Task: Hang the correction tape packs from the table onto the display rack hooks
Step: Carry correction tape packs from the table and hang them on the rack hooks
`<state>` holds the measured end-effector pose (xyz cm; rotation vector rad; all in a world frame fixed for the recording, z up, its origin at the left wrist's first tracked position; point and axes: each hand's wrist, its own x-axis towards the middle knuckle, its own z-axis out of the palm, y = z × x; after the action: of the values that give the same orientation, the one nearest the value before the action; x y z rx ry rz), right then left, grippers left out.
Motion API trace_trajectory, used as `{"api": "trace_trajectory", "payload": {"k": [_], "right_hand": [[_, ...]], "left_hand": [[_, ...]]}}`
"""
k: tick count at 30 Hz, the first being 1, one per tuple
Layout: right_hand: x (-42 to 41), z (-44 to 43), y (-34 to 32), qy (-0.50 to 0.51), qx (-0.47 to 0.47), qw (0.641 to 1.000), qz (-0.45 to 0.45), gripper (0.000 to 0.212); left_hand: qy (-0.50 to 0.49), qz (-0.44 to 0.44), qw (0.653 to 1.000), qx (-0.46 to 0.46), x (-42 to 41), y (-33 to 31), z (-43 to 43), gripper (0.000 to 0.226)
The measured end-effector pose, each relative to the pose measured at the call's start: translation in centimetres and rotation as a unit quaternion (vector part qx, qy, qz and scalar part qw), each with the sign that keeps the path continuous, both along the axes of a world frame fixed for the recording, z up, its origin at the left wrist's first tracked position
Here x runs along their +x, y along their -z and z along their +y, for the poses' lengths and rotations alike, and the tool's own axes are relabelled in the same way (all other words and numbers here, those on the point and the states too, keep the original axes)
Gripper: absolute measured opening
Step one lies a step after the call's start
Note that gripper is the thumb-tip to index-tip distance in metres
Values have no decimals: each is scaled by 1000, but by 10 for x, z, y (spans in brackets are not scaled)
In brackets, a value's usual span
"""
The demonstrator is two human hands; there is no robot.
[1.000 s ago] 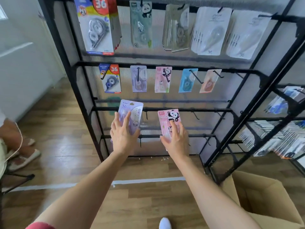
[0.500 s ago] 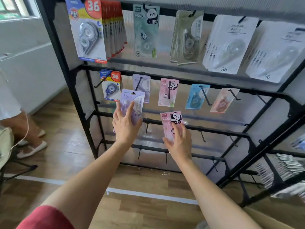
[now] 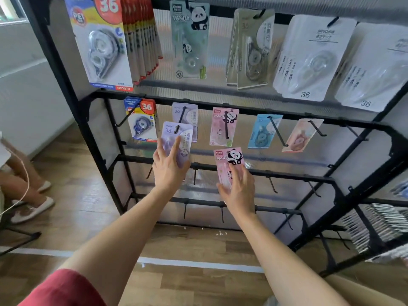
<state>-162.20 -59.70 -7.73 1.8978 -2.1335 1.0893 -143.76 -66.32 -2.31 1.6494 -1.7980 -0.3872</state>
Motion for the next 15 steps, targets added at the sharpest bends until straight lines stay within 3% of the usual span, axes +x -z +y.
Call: {"api": "trace_trajectory", "payload": {"k": [15], "right_hand": [[-7,-20,5,87,-1,996,-13,62]], "left_hand": [[52,-52,995,67,-18,-14,-110,74]]}}
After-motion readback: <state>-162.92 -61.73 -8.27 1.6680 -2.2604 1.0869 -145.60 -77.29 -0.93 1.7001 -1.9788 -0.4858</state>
